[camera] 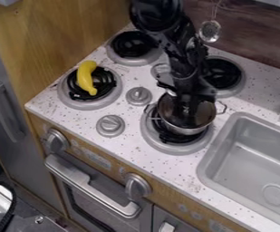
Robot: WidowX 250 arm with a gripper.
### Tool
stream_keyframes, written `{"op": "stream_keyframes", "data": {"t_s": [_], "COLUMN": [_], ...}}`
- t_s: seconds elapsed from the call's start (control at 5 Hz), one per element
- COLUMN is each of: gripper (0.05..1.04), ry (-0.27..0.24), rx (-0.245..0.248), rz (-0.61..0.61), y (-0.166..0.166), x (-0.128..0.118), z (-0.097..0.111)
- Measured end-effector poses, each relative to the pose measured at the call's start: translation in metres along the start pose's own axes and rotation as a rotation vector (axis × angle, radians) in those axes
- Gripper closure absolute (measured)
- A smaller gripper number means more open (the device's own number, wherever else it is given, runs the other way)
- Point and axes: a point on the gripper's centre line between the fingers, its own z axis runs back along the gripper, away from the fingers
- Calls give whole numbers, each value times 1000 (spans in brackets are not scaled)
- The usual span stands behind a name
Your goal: Move pot lid from the top right burner on the pot
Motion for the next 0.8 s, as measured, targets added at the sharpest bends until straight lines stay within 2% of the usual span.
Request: {"op": "stream_keyframes", "data": {"t_s": [0.2,0.4,0.6,0.8], "gripper": [161,83,83,84], "ry": [8,93,272,353], "rx": [42,11,-15,-54], "rz": [-45,-57,-47,-69], "y": [5,1,0,3], "x": [11,15,2,-17], "z": [17,40,54,59]}}
